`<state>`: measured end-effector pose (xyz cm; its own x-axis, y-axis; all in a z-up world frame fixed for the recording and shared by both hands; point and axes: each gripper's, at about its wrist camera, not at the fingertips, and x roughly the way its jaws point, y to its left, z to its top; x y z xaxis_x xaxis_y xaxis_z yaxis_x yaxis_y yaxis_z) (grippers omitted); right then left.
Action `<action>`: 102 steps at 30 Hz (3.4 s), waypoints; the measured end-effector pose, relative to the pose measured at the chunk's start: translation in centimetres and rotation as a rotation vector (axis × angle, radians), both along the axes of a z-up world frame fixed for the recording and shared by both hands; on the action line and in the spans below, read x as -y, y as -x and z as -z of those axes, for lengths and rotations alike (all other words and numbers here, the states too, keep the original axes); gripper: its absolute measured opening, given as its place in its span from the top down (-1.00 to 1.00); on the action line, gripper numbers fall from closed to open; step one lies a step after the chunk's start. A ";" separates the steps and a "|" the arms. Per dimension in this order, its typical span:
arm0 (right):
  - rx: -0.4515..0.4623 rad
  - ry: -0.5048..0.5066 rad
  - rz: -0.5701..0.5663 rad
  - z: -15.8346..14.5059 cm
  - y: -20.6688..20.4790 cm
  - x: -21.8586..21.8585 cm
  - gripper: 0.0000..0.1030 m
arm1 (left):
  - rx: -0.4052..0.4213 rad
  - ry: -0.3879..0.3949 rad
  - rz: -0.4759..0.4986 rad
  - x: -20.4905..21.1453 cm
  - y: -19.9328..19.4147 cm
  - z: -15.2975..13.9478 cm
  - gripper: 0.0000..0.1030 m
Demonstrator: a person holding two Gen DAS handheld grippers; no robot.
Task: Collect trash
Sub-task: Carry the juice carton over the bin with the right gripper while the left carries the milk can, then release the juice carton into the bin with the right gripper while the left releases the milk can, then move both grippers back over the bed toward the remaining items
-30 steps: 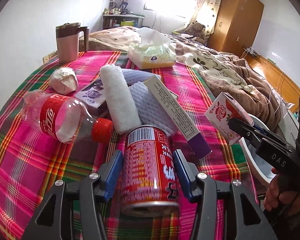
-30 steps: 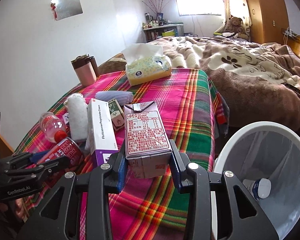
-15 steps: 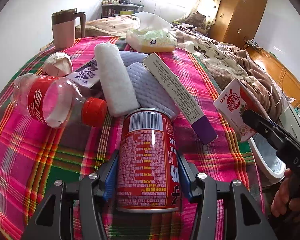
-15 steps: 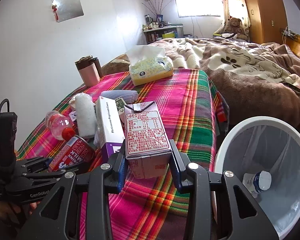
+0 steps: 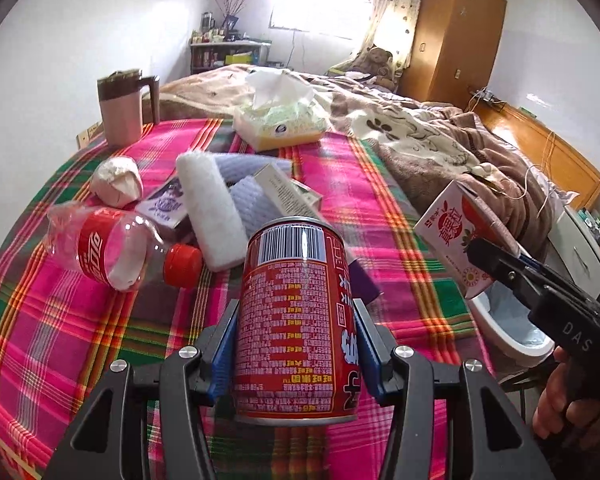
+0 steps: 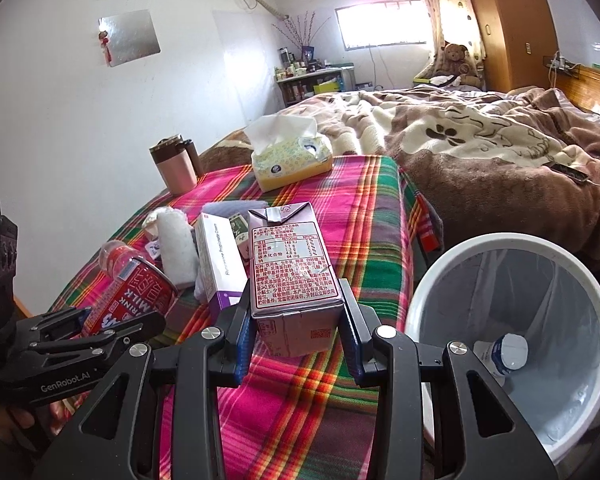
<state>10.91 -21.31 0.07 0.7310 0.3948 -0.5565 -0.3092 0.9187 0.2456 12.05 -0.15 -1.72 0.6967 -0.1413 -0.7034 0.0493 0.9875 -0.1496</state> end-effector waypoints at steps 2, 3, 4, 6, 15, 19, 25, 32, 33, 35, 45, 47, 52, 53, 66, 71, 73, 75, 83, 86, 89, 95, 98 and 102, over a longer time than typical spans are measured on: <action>0.011 -0.003 0.014 -0.4 0.4 0.4 0.26 | 0.021 -0.004 0.013 0.5 0.4 -0.7 -0.02; 0.019 -0.001 0.023 -0.6 0.6 0.6 0.26 | 0.028 -0.007 0.019 0.8 0.5 -1.1 -0.02; 0.025 0.002 0.031 -0.8 0.8 0.9 0.26 | 0.037 -0.007 0.027 1.1 0.6 -1.4 -0.02; 0.039 0.003 0.046 -1.1 1.2 1.4 0.26 | 0.053 -0.007 0.044 1.7 0.8 -2.1 -0.02; 0.083 0.003 0.156 -2.4 3.0 4.9 0.26 | 0.112 -0.023 0.145 6.3 1.0 -4.1 -0.02; 0.084 0.015 0.212 -2.5 3.1 6.2 0.26 | 0.127 -0.019 0.193 8.4 0.7 -4.5 -0.02; 0.077 0.031 0.293 -2.4 3.1 8.4 0.26 | 0.142 -0.021 0.261 11.7 0.2 -4.8 -0.02; 0.053 0.050 0.370 -1.9 3.2 10.4 0.26 | 0.142 -0.015 0.338 15.4 -0.7 -4.7 -0.02; 0.043 0.054 0.381 -1.7 3.1 10.7 0.26 | 0.140 -0.016 0.347 15.9 -1.0 -4.7 -0.02; 0.029 0.055 0.392 -1.4 3.0 11.2 0.26 | 0.129 -0.009 0.371 16.9 -1.7 -4.5 -0.02; -0.046 0.056 0.436 0.5 2.2 13.0 0.26 | 0.087 -0.019 0.420 20.3 -3.9 -2.8 -0.02; -0.066 0.050 0.445 1.0 2.1 13.4 0.26 | 0.077 -0.020 0.427 20.7 -4.3 -2.5 -0.02; -0.103 0.065 0.446 1.8 1.5 13.7 0.26 | 0.052 -0.021 0.430 21.2 -5.0 -1.6 -0.02; -0.111 0.071 0.449 2.0 1.4 13.7 0.26 | 0.046 -0.014 0.432 21.2 -5.2 -1.5 -0.02; -0.111 0.095 0.455 1.7 1.7 13.6 -0.13 | 0.056 -0.007 0.409 20.4 -5.6 -1.7 -0.17; -0.101 0.093 0.450 1.3 1.7 13.0 -0.13 | 0.069 -0.001 0.397 19.4 -5.1 -2.3 -0.19; -0.090 0.093 0.447 1.0 1.8 12.7 -0.13 | 0.075 0.004 0.392 18.8 -4.8 -2.6 -0.19; -0.085 0.093 0.445 0.8 1.7 12.4 -0.13 | 0.077 0.009 0.382 18.2 -4.6 -2.8 -0.19; -0.054 0.087 0.415 -0.1 2.0 10.7 -0.13 | 0.104 0.004 0.329 15.3 -3.4 -3.8 -0.19; -0.039 0.081 0.399 -0.4 2.2 9.9 -0.13 | 0.117 -0.007 0.307 14.0 -2.8 -4.0 -0.19; -0.025 0.076 0.380 -0.7 2.2 9.0 -0.13 | 0.117 -0.007 0.281 12.5 -2.3 -4.1 -0.19; 0.002 0.073 0.332 -1.1 2.3 6.6 -0.13 | 0.133 -0.025 0.220 9.4 -1.3 -4.3 -0.19; 0.012 0.074 0.307 -1.3 2.1 5.6 -0.13 | 0.137 -0.027 0.196 8.1 -1.0 -4.4 -0.19; 0.016 0.072 0.280 -1.3 2.0 4.3 -0.13 | 0.140 -0.027 0.165 6.1 -0.7 -4.5 -0.19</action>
